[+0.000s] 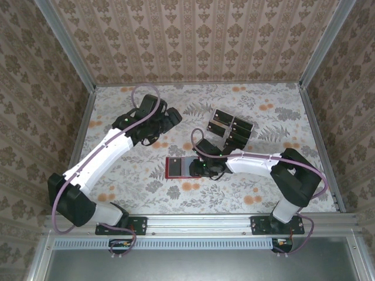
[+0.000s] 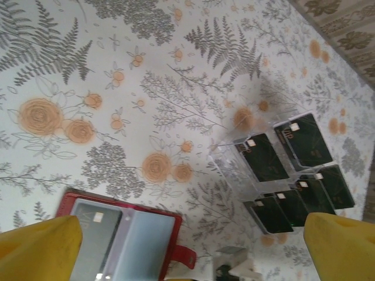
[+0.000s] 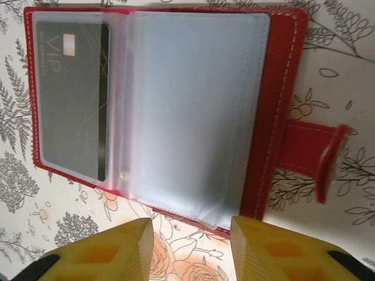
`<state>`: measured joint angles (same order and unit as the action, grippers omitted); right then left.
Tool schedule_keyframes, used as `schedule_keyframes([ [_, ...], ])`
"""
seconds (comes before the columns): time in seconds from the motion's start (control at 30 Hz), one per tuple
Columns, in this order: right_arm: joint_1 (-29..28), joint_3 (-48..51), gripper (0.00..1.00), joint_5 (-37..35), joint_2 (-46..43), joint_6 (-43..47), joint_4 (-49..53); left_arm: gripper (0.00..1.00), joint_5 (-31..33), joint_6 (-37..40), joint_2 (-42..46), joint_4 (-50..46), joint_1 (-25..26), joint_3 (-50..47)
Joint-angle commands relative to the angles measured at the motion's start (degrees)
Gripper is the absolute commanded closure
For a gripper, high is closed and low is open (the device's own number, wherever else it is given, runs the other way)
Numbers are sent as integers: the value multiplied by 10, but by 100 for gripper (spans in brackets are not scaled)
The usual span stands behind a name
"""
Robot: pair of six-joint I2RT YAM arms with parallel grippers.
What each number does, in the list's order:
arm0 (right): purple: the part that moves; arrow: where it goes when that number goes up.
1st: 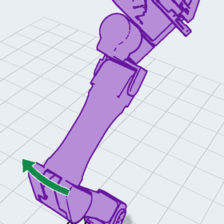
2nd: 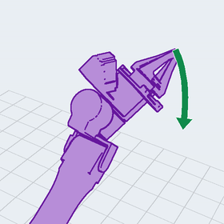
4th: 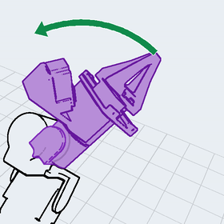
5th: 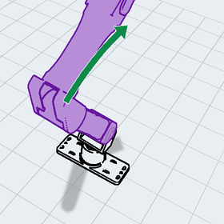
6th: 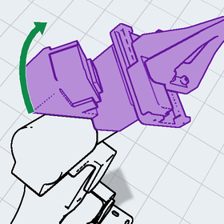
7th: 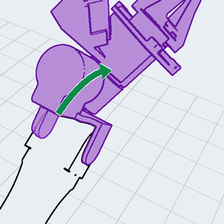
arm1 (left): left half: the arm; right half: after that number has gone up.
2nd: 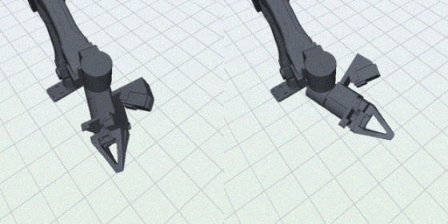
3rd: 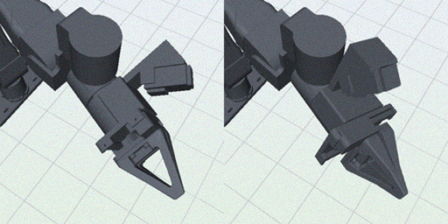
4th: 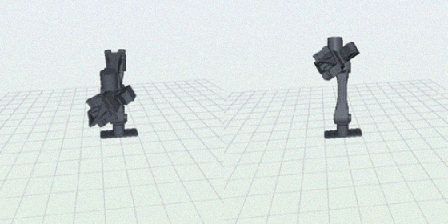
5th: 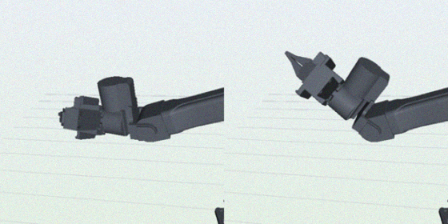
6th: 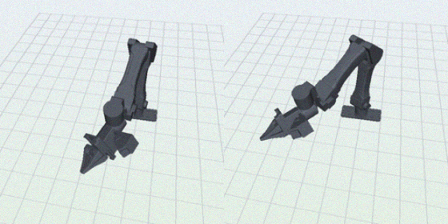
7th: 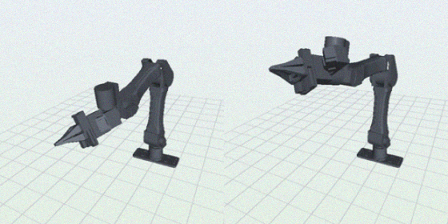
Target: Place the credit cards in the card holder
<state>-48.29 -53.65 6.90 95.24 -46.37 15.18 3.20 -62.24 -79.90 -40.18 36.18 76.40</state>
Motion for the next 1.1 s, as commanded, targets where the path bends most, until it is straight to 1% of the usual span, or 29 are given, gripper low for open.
schedule_keyframes([
  [0.0, -6, 2, 59, 7, -1, -15, -8, 0, -14, -28, -9, -20, 8, 34],
  [0.47, -13, -2, 60, 7, 21, -23, 4, 0, -42, -41, -25, 19, 22, 86],
  [0.7, -19, -13, 60, 13, 39, -23, 2, 0, -43, -42, -22, 34, 28, 90],
  [1.07, -18, -26, 62, 14, 42, -21, 4, 0, -44, -38, -16, 48, 37, 82],
])
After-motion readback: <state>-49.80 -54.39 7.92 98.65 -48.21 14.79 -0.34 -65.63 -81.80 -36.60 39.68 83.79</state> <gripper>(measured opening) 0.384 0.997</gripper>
